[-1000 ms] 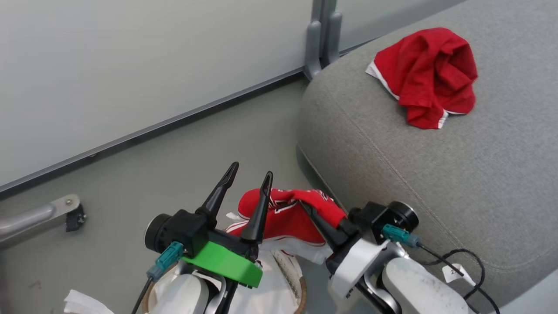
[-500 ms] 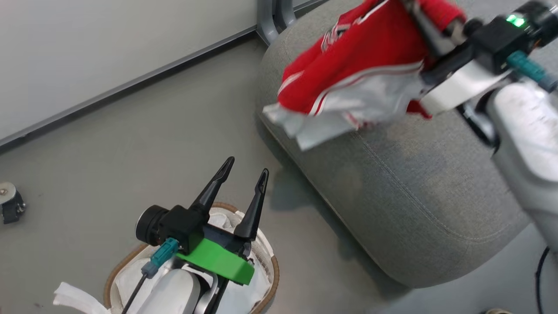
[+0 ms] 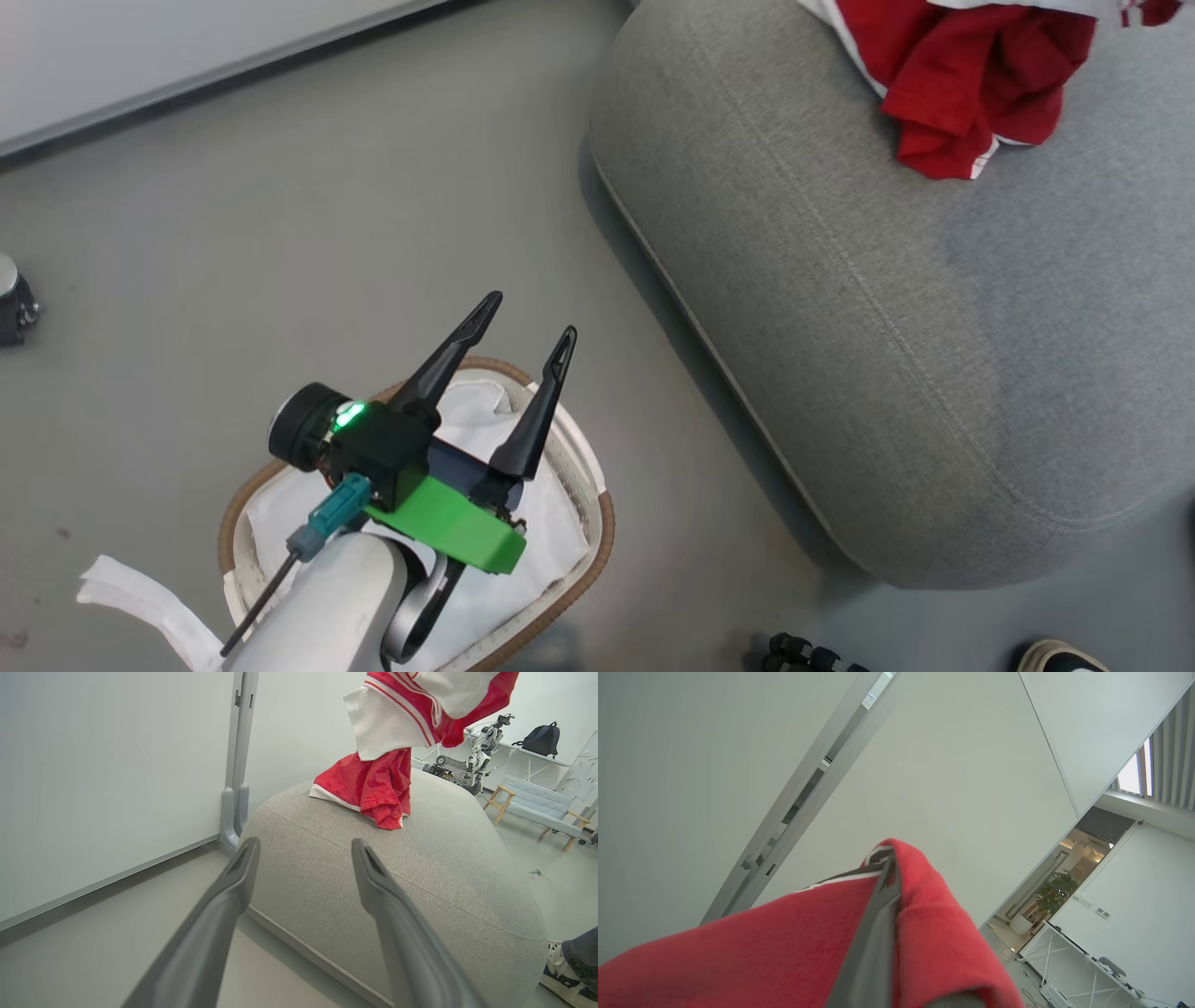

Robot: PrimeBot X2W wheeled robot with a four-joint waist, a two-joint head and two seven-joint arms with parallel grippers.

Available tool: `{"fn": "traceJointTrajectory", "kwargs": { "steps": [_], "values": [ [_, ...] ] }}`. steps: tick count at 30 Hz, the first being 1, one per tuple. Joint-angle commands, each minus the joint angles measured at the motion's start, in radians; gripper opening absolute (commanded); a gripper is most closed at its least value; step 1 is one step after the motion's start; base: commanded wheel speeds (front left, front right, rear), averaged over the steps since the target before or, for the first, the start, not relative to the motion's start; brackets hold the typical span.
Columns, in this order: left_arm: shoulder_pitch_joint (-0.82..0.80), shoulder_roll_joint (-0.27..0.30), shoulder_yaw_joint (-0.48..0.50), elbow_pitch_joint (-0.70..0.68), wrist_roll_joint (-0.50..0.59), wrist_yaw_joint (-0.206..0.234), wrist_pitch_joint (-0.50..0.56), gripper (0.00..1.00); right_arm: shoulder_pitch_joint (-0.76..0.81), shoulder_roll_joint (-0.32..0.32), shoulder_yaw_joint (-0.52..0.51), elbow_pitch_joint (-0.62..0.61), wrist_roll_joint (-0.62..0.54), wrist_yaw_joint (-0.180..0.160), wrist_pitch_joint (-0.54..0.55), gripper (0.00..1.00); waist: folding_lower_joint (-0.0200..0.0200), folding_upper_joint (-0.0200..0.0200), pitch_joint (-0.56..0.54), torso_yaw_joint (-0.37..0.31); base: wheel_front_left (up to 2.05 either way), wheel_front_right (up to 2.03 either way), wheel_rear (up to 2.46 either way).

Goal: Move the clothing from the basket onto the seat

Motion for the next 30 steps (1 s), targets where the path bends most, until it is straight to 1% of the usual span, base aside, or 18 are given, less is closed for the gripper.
{"fn": "traceJointTrajectory", "kwargs": {
  "steps": [1, 7, 13, 19, 23, 24, 25, 26, 30],
  "values": [
    [-0.027, 0.015, 0.005, -0.006, -0.004, -0.003, -0.001, 1.00, 0.002, 0.017, -0.021, 0.024, -0.015, -0.001, -0.003, 0.00, 0.0000, -0.0001, 0.104, 0.077, 0.00, 0.00, 0.00],
    [-0.069, 0.049, 0.003, -0.023, 0.002, -0.003, -0.001, 1.00, 0.090, 0.069, -0.129, 0.125, -0.050, -0.001, -0.008, 0.00, 0.0000, -0.0001, 0.199, 0.123, 0.00, 0.00, 0.00],
    [-0.084, 0.063, 0.018, -0.042, 0.008, -0.003, -0.001, 1.00, 0.212, 0.122, -0.229, 0.222, -0.093, -0.001, -0.010, 0.00, 0.0000, -0.0001, 0.246, 0.156, 0.00, 0.00, 0.00],
    [-0.085, 0.064, 0.022, -0.037, 0.011, -0.003, -0.001, 1.00, 0.313, 0.171, -0.344, 0.300, -0.124, -0.001, -0.010, 0.00, 0.0000, -0.0001, 0.252, 0.169, 0.00, 0.00, 0.00],
    [-0.084, 0.049, 0.039, -0.040, 0.018, -0.003, -0.001, 1.00, 0.384, 0.198, -0.441, 0.293, -0.144, -0.001, -0.010, 0.00, 0.0000, -0.0001, 0.222, 0.167, 0.00, 0.00, 0.00],
    [-0.079, 0.046, 0.040, -0.038, 0.016, -0.003, -0.001, 1.00, 0.403, 0.205, -0.460, 0.288, -0.152, -0.001, -0.009, 0.22, 0.0000, -0.0001, 0.211, 0.167, 0.00, 0.00, 0.00],
    [-0.073, 0.043, 0.040, -0.038, 0.017, -0.003, -0.001, 1.00, 0.423, 0.213, -0.480, 0.272, -0.156, -0.001, -0.009, 0.68, 0.0000, -0.0001, 0.196, 0.168, 0.00, 0.00, 0.00],
    [-0.069, 0.040, 0.040, -0.038, 0.017, -0.003, -0.001, 1.00, 0.438, 0.217, -0.498, 0.256, -0.160, -0.001, -0.008, 1.00, 0.0000, -0.0001, 0.184, 0.168, 0.00, 0.00, 0.00],
    [-0.043, 0.020, 0.041, -0.026, 0.016, -0.003, -0.001, 1.00, 0.526, 0.249, -0.569, 0.178, -0.164, -0.001, -0.009, 1.00, 0.0000, -0.0001, 0.119, 0.168, 0.00, 0.00, 0.00]
  ]
}}
